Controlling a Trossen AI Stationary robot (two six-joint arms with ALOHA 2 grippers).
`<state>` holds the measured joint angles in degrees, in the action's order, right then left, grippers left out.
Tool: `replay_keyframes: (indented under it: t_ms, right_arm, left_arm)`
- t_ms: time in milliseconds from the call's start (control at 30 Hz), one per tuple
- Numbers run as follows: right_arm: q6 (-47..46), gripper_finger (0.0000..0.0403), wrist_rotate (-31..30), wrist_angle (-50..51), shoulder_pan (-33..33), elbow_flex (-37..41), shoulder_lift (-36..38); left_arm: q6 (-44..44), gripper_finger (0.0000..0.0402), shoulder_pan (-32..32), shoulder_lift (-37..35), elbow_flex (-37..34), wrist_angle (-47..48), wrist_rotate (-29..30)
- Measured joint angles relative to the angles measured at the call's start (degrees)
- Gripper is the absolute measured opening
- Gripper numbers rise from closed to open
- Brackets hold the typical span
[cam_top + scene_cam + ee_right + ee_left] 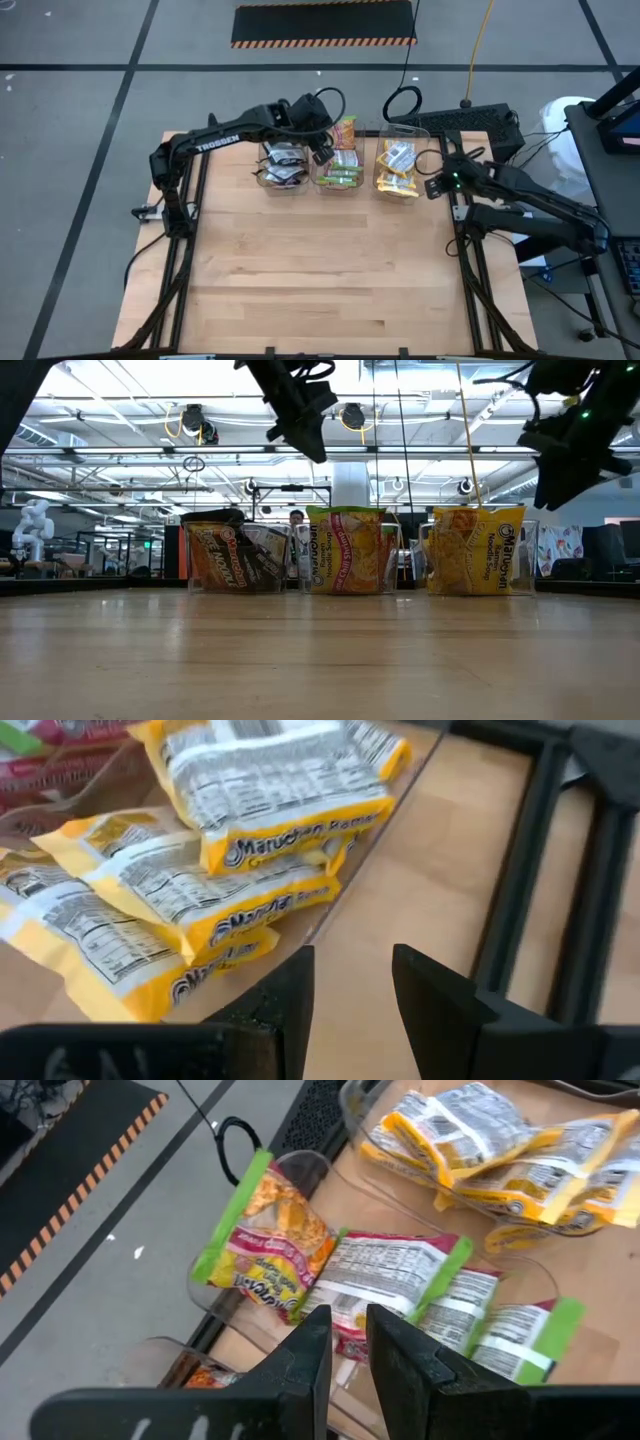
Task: Sort Maruchan noodles
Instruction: Adjust the yellow noodle packs in the right transparent bin
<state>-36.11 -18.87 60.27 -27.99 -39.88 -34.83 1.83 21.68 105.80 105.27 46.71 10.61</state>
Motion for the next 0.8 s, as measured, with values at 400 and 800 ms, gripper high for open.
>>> replay_keyframes:
  t_ms: [400, 800]
  right_arm:
    - [6.49, 0.0132, 11.52, -15.99, -8.68, 7.68, -11.92]
    - [21.83, 0.0132, 13.27, -32.28, -12.89, 9.99, -14.65]
  left_arm:
    - [-0.04, 0.0074, -1.58, 0.0, 0.0, 0.29, -0.02]
    - [-0.05, 0.0074, -1.56, 0.0, 0.0, 1.88, -0.01]
